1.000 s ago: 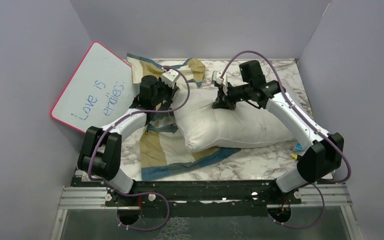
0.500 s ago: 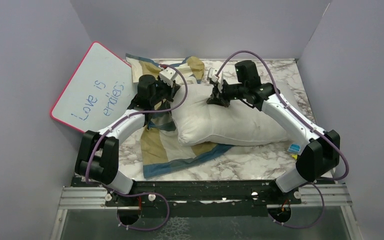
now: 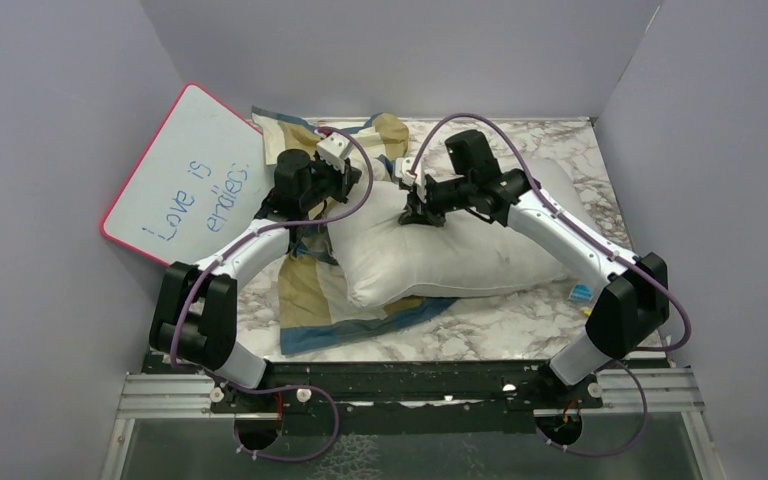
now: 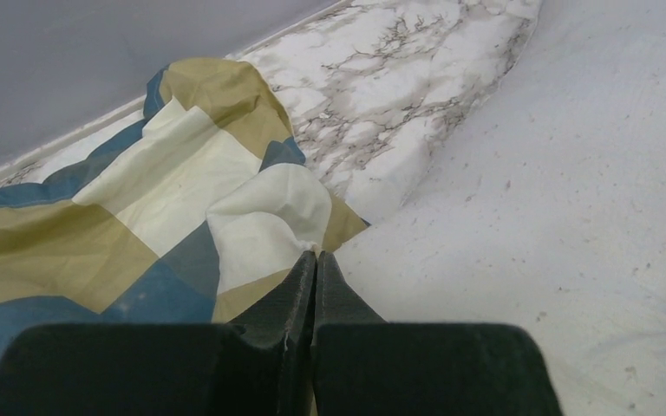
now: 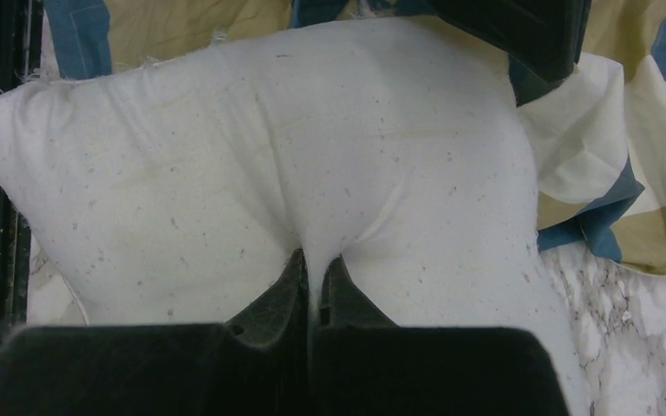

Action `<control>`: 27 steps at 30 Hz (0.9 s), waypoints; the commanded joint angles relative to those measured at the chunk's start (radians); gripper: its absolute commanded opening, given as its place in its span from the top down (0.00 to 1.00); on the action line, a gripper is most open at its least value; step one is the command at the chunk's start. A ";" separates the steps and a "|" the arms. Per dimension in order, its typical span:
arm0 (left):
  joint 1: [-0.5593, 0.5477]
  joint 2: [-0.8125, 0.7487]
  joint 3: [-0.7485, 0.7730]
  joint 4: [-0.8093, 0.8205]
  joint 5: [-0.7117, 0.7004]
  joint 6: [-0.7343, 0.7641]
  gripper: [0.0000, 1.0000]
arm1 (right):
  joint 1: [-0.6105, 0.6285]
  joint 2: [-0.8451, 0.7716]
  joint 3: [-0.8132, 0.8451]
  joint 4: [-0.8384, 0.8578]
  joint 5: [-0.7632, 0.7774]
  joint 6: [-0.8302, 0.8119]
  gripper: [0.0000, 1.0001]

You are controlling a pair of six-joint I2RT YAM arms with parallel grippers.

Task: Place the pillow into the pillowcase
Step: Stuff the pillow into the pillowcase.

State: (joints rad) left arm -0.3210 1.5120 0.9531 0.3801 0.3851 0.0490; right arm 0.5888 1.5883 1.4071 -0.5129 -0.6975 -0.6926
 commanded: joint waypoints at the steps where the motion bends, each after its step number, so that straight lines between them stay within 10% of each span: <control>1: -0.003 -0.035 -0.010 0.046 0.018 -0.007 1.00 | 0.034 -0.009 0.078 -0.063 -0.106 -0.059 0.99; 8: -0.004 -0.042 -0.014 0.046 0.012 0.002 1.00 | 0.055 -0.021 0.100 -0.071 -0.098 -0.044 0.99; 22: -0.004 -0.119 -0.084 0.043 0.016 -0.080 1.00 | 0.052 -0.038 -0.085 0.343 0.630 0.193 0.99; 27: -0.004 -0.128 -0.085 0.024 0.039 -0.103 1.00 | 0.046 -0.035 -0.108 0.387 0.674 0.262 0.99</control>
State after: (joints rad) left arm -0.3210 1.4288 0.8711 0.3923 0.3847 -0.0116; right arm 0.6563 1.5764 1.3125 -0.2489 -0.2279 -0.4961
